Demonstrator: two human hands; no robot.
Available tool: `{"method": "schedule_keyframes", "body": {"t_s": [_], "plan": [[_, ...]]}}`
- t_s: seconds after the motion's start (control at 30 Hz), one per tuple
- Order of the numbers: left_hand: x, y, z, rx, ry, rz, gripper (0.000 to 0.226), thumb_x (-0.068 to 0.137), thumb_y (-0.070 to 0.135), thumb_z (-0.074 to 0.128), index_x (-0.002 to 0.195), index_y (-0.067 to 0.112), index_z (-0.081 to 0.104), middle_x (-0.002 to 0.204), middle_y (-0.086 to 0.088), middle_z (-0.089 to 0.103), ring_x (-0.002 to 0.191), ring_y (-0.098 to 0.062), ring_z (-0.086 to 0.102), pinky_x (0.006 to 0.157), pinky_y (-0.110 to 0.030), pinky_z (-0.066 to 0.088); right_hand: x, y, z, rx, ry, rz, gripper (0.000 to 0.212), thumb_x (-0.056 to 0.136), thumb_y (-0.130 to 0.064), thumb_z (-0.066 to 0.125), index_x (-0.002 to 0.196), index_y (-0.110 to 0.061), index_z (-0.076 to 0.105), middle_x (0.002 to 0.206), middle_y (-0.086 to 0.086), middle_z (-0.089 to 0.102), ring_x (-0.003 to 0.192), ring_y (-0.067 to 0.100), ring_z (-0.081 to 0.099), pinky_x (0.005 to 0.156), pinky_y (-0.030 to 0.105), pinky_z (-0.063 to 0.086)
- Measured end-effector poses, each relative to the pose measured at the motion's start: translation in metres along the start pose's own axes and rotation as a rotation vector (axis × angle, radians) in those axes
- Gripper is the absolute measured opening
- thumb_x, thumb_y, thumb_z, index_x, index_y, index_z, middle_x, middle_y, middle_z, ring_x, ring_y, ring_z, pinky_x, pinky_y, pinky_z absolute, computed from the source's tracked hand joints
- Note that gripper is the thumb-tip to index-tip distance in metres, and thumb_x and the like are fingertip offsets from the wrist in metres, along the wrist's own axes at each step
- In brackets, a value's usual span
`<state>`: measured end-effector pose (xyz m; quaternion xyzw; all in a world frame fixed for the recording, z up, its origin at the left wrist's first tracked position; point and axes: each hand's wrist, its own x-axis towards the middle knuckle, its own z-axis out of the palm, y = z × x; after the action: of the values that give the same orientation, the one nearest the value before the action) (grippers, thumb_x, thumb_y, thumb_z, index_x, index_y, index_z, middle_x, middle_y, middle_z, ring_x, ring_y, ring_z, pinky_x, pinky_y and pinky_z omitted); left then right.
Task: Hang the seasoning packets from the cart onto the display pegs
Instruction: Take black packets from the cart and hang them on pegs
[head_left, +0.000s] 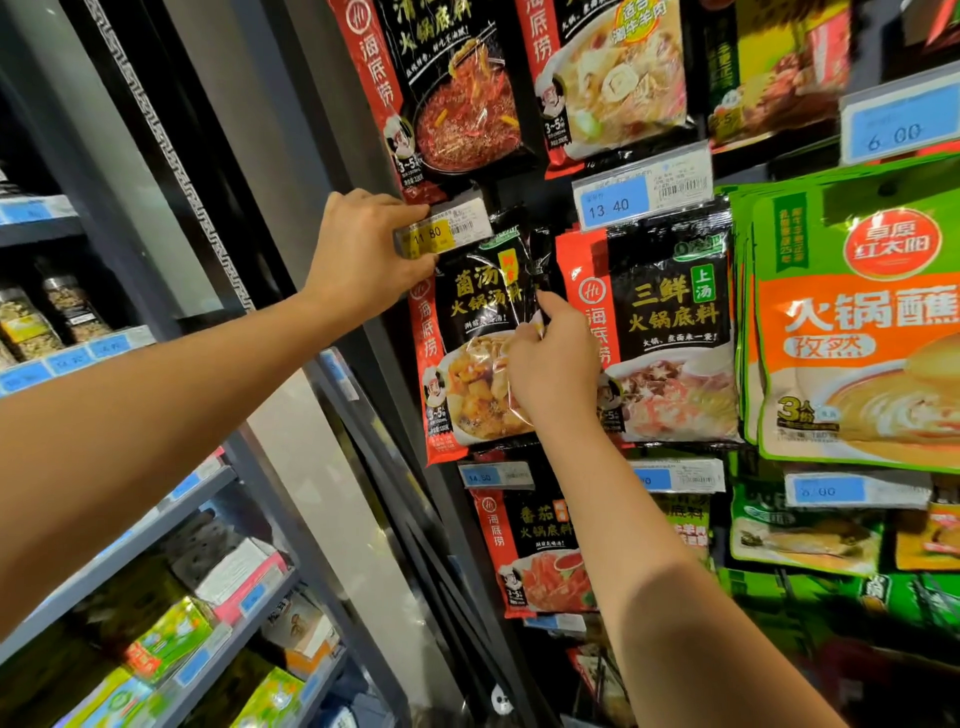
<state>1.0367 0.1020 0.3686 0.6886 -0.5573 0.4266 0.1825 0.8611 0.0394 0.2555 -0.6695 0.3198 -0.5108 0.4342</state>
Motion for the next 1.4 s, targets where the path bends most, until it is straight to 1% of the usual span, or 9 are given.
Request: {"method": "schedule_keyframes", "body": {"t_s": [0.27, 0.43, 0.57, 0.67, 0.83, 1.0, 1.2, 1.33, 1.4], "plan": [[-0.001, -0.005, 0.002, -0.006, -0.013, 0.018, 0.052, 0.085, 0.043, 0.076, 0.129, 0.015, 0.070, 0.122, -0.006, 0.072, 0.110, -0.029, 0.060, 0.092, -0.043, 0.035, 0.002, 0.009, 0.003, -0.024, 0.016, 0.036, 0.048, 0.104, -0.007, 0.050, 0.152, -0.011, 0.046, 0.145, 0.011, 0.058, 0.115, 0.032, 0.066, 0.094, 0.046, 0.056], [0.000, -0.007, 0.001, -0.013, -0.022, 0.020, 0.052, 0.085, 0.043, 0.076, 0.129, 0.016, 0.070, 0.122, -0.005, 0.072, 0.109, -0.029, 0.061, 0.092, -0.044, 0.035, 0.003, 0.019, 0.005, -0.005, 0.023, 0.061, 0.047, 0.104, -0.004, 0.049, 0.151, -0.010, 0.047, 0.145, 0.011, 0.058, 0.121, 0.028, 0.062, 0.083, 0.030, 0.046], [0.000, -0.004, 0.001, 0.001, -0.029, 0.029, 0.050, 0.084, 0.041, 0.075, 0.127, 0.015, 0.071, 0.119, -0.006, 0.073, 0.106, -0.031, 0.061, 0.091, -0.045, 0.036, 0.001, 0.023, 0.009, 0.009, 0.014, 0.085, 0.048, 0.106, -0.008, 0.047, 0.154, -0.013, 0.043, 0.149, 0.010, 0.054, 0.128, 0.028, 0.058, 0.095, 0.036, 0.048], [-0.001, -0.004, 0.002, 0.041, -0.038, 0.051, 0.050, 0.083, 0.043, 0.073, 0.124, 0.014, 0.072, 0.113, -0.008, 0.073, 0.101, -0.033, 0.062, 0.087, -0.045, 0.037, -0.013, 0.034, 0.013, -0.076, 0.055, 0.014, 0.058, 0.106, -0.011, 0.048, 0.160, -0.022, 0.028, 0.156, 0.008, 0.041, 0.134, 0.028, 0.050, 0.100, 0.035, 0.043], [-0.009, -0.008, 0.013, 0.029, 0.012, 0.072, 0.049, 0.084, 0.045, 0.072, 0.121, 0.014, 0.072, 0.107, -0.008, 0.072, 0.097, -0.033, 0.059, 0.083, -0.043, 0.033, -0.033, 0.053, 0.022, -0.221, -0.091, -0.228, 0.097, 0.097, 0.000, 0.058, 0.157, -0.053, 0.002, 0.156, 0.003, 0.021, 0.092, 0.020, 0.063, 0.079, 0.035, 0.057], [-0.014, -0.012, 0.020, -0.018, 0.076, 0.113, 0.046, 0.086, 0.039, 0.070, 0.122, 0.010, 0.072, 0.111, -0.010, 0.072, 0.096, -0.034, 0.059, 0.083, -0.043, 0.032, 0.000, 0.068, 0.034, -0.468, -0.252, -0.164, 0.093, 0.097, 0.004, 0.055, 0.160, -0.047, 0.009, 0.161, 0.004, 0.005, 0.099, 0.027, 0.064, 0.087, 0.041, 0.057], [-0.016, -0.013, 0.020, -0.058, 0.070, 0.115, 0.046, 0.086, 0.034, 0.075, 0.124, 0.009, 0.070, 0.113, -0.010, 0.070, 0.099, -0.033, 0.058, 0.086, -0.040, 0.032, 0.038, 0.069, 0.053, -0.571, -0.192, -0.097, 0.091, 0.096, 0.001, 0.059, 0.162, -0.039, 0.011, 0.159, 0.019, 0.012, 0.091, 0.031, 0.068, 0.081, 0.038, 0.059], [-0.024, -0.004, 0.016, -0.073, 0.062, 0.079, 0.054, 0.082, 0.026, 0.075, 0.132, 0.009, 0.064, 0.126, -0.014, 0.063, 0.111, -0.035, 0.053, 0.091, -0.042, 0.033, 0.014, 0.061, 0.041, -0.403, -0.211, -0.054, 0.072, 0.098, 0.002, 0.055, 0.160, -0.028, 0.032, 0.162, 0.011, 0.014, 0.135, 0.026, 0.049, 0.110, 0.042, 0.048], [-0.043, 0.012, 0.019, -0.138, 0.105, 0.044, 0.052, 0.083, 0.024, 0.070, 0.133, 0.010, 0.062, 0.133, -0.016, 0.056, 0.118, -0.036, 0.049, 0.092, -0.045, 0.035, -0.013, 0.064, 0.019, -0.312, -0.134, -0.141, 0.056, 0.097, 0.004, 0.055, 0.149, -0.015, 0.051, 0.154, 0.012, 0.032, 0.137, 0.018, 0.044, 0.117, 0.036, 0.040]]}}
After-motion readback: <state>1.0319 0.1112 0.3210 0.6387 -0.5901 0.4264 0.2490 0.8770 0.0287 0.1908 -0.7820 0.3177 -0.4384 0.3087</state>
